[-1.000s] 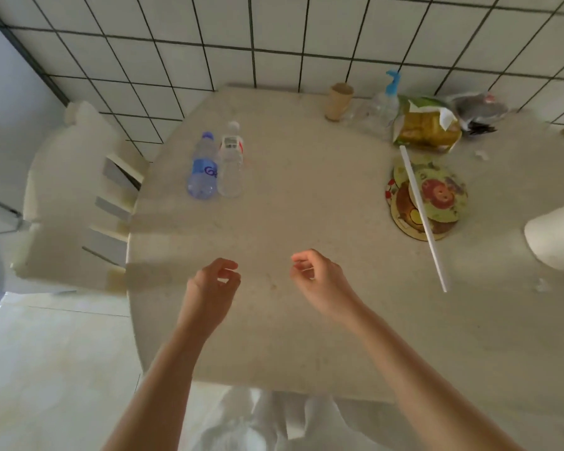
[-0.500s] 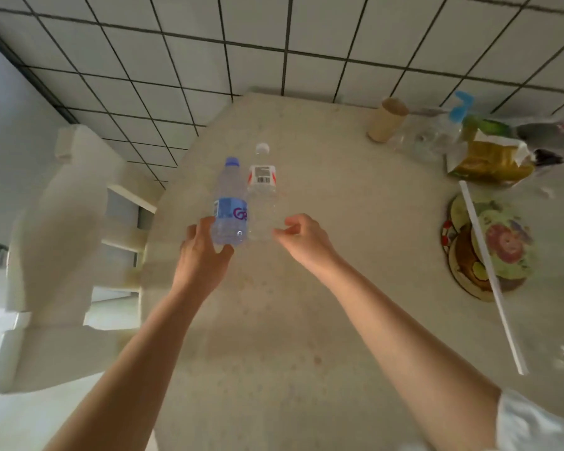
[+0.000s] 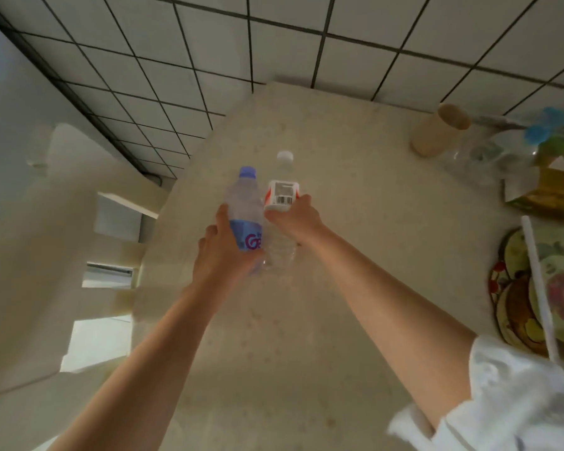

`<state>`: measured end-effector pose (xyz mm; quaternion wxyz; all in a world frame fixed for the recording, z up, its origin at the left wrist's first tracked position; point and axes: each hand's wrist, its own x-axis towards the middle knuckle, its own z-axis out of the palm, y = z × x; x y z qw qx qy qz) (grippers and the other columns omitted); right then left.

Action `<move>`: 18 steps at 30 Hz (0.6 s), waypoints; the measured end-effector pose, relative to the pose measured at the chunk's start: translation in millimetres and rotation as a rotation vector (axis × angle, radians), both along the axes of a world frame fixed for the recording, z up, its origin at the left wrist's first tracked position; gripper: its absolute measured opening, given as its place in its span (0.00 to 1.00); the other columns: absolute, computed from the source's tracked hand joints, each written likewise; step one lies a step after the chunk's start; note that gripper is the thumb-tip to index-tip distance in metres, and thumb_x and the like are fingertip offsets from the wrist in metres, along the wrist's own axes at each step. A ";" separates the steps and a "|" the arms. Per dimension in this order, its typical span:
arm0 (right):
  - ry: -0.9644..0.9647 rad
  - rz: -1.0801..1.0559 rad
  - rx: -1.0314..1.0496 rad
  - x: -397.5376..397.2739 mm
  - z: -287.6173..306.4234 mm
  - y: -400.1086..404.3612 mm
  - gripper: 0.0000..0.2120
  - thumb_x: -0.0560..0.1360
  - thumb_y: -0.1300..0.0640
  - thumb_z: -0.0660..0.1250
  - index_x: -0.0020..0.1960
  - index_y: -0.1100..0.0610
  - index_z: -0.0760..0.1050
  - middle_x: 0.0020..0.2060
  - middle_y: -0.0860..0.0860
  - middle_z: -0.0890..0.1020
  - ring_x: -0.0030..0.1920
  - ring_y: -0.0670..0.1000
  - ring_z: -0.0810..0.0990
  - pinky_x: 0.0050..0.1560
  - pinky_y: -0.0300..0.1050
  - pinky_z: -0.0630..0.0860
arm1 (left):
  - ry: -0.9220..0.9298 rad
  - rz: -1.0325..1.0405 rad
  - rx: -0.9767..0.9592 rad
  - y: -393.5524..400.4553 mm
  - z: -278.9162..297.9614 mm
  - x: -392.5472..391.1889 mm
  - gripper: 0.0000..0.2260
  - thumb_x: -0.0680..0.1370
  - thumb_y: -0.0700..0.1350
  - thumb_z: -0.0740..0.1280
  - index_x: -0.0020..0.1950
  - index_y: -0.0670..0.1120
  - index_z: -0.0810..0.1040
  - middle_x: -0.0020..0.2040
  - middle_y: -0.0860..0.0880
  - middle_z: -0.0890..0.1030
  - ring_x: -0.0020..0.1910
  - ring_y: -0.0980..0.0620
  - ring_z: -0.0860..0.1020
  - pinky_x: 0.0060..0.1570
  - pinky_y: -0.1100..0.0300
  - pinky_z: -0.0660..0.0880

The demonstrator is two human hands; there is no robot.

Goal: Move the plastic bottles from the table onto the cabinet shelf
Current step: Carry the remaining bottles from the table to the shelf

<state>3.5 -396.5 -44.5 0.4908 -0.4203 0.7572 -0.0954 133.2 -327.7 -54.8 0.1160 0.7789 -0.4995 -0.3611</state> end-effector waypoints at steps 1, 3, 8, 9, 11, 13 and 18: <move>-0.001 0.000 -0.002 0.6 -3.4 -2.6 0.37 0.67 0.46 0.72 0.68 0.59 0.61 0.63 0.58 0.73 0.61 0.59 0.75 0.60 0.54 0.75 | 0.009 0.014 0.017 -4.3 -3.1 0.8 0.48 0.66 0.54 0.76 0.77 0.53 0.50 0.62 0.41 0.73 0.60 0.38 0.73 0.59 0.45 0.73; -0.008 0.013 -0.030 2.3 -9.2 -6.4 0.39 0.64 0.45 0.73 0.68 0.58 0.62 0.61 0.56 0.73 0.62 0.58 0.74 0.60 0.54 0.75 | 0.064 0.091 0.036 -14.6 -8.6 3.0 0.45 0.65 0.53 0.77 0.74 0.51 0.54 0.61 0.40 0.75 0.58 0.37 0.75 0.58 0.44 0.74; 0.010 0.034 -0.062 -1.5 -15.8 -8.0 0.40 0.60 0.42 0.75 0.65 0.57 0.65 0.59 0.55 0.76 0.60 0.57 0.77 0.57 0.51 0.77 | 0.068 0.215 0.004 -24.2 -16.5 3.7 0.39 0.64 0.52 0.78 0.68 0.46 0.64 0.57 0.41 0.77 0.54 0.40 0.78 0.49 0.49 0.76; 0.010 0.035 -0.053 -2.8 -17.0 -8.0 0.39 0.61 0.43 0.75 0.65 0.58 0.66 0.59 0.55 0.77 0.59 0.57 0.77 0.57 0.51 0.77 | 0.053 0.214 0.000 -23.2 -17.9 2.9 0.39 0.64 0.52 0.78 0.69 0.46 0.63 0.57 0.41 0.76 0.54 0.40 0.77 0.49 0.50 0.75; 0.018 0.052 -0.040 -6.0 -15.8 -6.8 0.37 0.61 0.45 0.75 0.64 0.59 0.67 0.57 0.55 0.78 0.58 0.57 0.78 0.57 0.51 0.77 | 0.037 0.214 -0.013 -21.5 -19.1 1.8 0.39 0.65 0.51 0.78 0.70 0.47 0.63 0.58 0.41 0.76 0.55 0.39 0.77 0.48 0.52 0.72; 0.016 0.067 -0.028 -9.0 -11.8 -3.9 0.34 0.62 0.46 0.76 0.62 0.59 0.69 0.53 0.53 0.79 0.55 0.55 0.80 0.51 0.46 0.78 | 0.037 0.216 -0.016 -21.1 -16.8 2.2 0.37 0.66 0.49 0.78 0.70 0.46 0.64 0.58 0.41 0.77 0.56 0.40 0.77 0.48 0.55 0.70; -0.103 0.046 0.070 -22.5 1.2 31.9 0.26 0.60 0.49 0.76 0.55 0.55 0.77 0.47 0.52 0.82 0.47 0.53 0.83 0.43 0.44 0.80 | 0.110 0.205 0.048 -23.7 -5.5 12.1 0.35 0.65 0.54 0.78 0.67 0.45 0.69 0.54 0.44 0.78 0.50 0.43 0.77 0.49 0.53 0.74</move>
